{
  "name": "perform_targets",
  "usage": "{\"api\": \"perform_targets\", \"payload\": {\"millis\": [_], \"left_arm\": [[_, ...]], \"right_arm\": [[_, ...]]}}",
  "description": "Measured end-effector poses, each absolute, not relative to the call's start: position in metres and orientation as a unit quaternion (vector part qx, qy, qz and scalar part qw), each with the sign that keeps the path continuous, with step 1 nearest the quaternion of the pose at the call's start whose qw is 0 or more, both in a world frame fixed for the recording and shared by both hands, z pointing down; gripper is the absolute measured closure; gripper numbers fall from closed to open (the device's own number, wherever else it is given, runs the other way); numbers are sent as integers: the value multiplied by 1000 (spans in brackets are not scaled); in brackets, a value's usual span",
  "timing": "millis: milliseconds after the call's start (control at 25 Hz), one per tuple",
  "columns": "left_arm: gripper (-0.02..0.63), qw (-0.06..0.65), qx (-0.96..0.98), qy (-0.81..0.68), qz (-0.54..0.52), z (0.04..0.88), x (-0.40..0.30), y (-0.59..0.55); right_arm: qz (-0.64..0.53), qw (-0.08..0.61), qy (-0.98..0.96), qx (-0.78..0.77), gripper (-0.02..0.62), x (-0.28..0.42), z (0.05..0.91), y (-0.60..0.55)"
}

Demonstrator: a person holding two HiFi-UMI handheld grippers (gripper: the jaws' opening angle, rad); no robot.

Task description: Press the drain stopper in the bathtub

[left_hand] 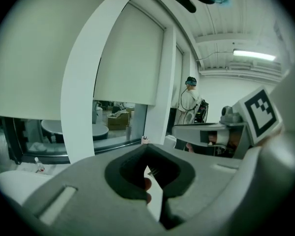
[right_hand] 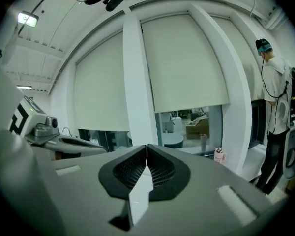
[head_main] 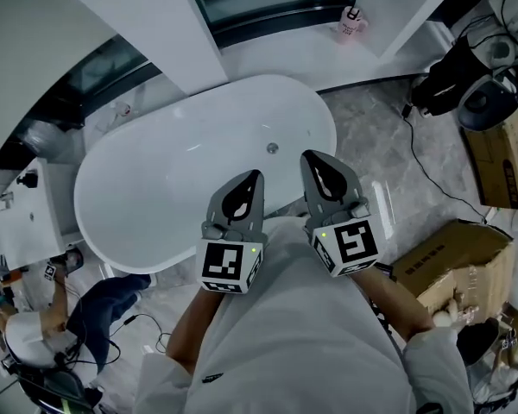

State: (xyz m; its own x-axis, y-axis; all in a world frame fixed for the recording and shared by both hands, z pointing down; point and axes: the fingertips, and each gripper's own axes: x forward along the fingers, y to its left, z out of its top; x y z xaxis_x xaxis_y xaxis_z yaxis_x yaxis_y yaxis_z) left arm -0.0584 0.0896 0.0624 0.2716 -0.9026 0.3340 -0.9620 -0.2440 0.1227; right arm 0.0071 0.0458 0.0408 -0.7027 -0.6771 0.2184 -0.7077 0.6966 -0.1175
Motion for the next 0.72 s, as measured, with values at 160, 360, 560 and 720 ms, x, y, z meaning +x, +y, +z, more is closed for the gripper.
{"api": "perform_targets", "payload": {"millis": [160, 360, 560, 720], "left_arm": [[603, 142, 778, -604, 97, 48, -74, 92], [603, 118, 762, -632, 78, 24, -69, 82], [603, 111, 760, -635, 88, 34, -61, 84], [602, 129, 764, -626, 90, 43, -60, 85]], "right_arm": [[48, 83, -929, 358, 595, -15, 30, 65], [19, 114, -928, 353, 597, -19, 29, 67], [24, 106, -922, 371, 597, 1, 32, 60], [31, 124, -921, 367, 597, 1, 38, 65]]}}
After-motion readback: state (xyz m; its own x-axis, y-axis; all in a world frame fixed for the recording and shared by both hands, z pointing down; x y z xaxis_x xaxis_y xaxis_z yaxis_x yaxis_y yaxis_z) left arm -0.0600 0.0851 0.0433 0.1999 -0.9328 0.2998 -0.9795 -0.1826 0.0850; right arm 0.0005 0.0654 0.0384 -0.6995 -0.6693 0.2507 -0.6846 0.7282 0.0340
